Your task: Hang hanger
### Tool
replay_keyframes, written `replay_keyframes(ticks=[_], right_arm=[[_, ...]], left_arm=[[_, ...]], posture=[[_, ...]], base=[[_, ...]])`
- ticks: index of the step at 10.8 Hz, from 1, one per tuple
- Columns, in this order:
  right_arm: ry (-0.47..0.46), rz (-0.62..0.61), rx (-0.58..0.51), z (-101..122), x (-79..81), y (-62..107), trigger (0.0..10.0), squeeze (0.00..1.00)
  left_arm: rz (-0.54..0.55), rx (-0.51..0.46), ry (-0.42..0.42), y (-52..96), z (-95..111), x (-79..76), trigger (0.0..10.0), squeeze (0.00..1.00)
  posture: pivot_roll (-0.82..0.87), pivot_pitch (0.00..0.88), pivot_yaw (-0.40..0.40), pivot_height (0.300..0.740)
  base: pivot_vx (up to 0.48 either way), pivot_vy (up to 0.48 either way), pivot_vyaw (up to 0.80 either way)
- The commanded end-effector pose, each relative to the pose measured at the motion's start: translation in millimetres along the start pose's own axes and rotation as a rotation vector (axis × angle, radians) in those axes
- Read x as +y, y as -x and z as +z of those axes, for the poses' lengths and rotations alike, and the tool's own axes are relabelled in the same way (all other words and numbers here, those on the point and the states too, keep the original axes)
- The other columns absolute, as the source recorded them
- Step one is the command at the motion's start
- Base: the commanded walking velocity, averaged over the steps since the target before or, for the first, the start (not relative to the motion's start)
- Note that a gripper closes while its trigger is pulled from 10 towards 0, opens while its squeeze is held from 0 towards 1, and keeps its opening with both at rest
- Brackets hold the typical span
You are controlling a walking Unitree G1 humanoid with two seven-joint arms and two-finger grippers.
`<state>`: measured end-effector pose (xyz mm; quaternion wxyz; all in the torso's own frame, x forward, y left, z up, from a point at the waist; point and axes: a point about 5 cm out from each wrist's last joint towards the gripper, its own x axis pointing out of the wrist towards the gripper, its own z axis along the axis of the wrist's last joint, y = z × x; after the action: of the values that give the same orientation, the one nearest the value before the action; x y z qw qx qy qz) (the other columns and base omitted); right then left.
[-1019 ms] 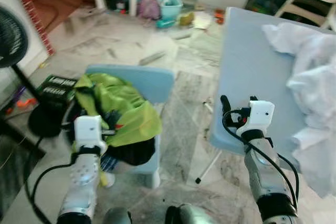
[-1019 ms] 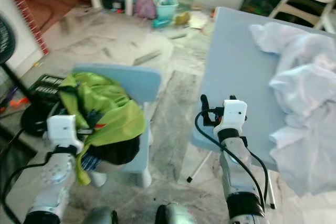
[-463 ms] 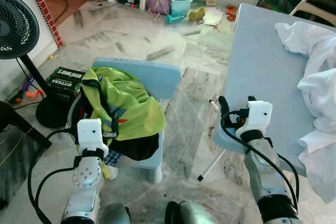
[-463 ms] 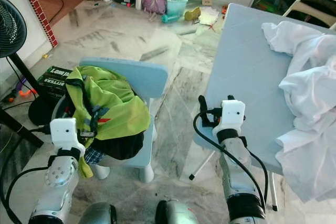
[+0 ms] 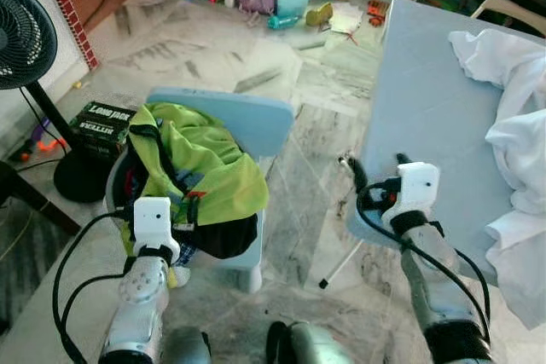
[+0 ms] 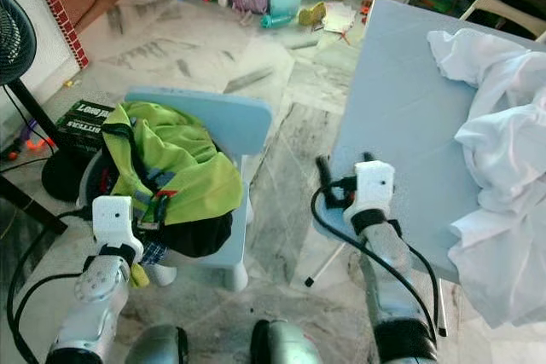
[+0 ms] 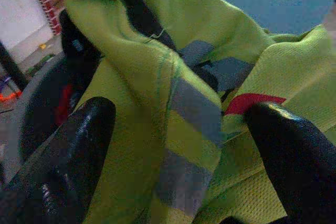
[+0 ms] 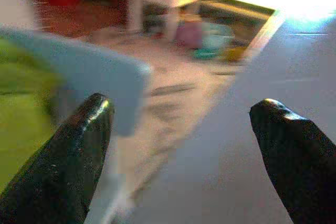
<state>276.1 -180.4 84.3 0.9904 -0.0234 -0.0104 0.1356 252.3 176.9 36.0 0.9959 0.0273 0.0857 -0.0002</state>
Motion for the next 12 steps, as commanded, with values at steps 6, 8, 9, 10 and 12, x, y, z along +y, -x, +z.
replay_keyframes(ticks=[6,8,9,10,12], right_arm=[[0.034,0.07,0.038,-3.5,5.5,3.9,10.0,0.0],[0.037,0.074,0.04,-4.4,5.1,3.9,10.0,0.0],[0.036,0.07,0.042,-4.5,3.8,3.5,10.0,0.0],[0.034,0.068,0.045,-5.3,3.8,3.5,10.0,0.0],[0.034,0.074,0.048,-6.8,6.8,3.9,10.0,0.0]], left_arm=[[-0.096,0.016,-0.058,-2.9,0.4,0.8,0.0,0.0],[-0.103,0.029,-0.068,-4.8,-0.6,3.4,0.0,0.0],[-0.126,0.048,-0.08,-4.5,-3.5,2.4,0.0,0.0],[-0.131,0.044,-0.128,-2.2,-6.7,4.7,0.0,0.0],[-0.133,0.062,-0.1,-0.9,-9.7,6.3,0.0,0.0]], posture=[[0.06,0.16,-0.111,0.74],[0.06,0.158,-0.11,0.74],[0.06,0.156,-0.108,0.74],[0.06,0.156,-0.108,0.74],[0.06,0.157,-0.107,0.74]], base=[[0.0,0.0,0.0],[0.0,0.0,0.0],[0.0,0.0,0.0],[0.0,0.0,0.0],[0.0,0.0,0.0]])
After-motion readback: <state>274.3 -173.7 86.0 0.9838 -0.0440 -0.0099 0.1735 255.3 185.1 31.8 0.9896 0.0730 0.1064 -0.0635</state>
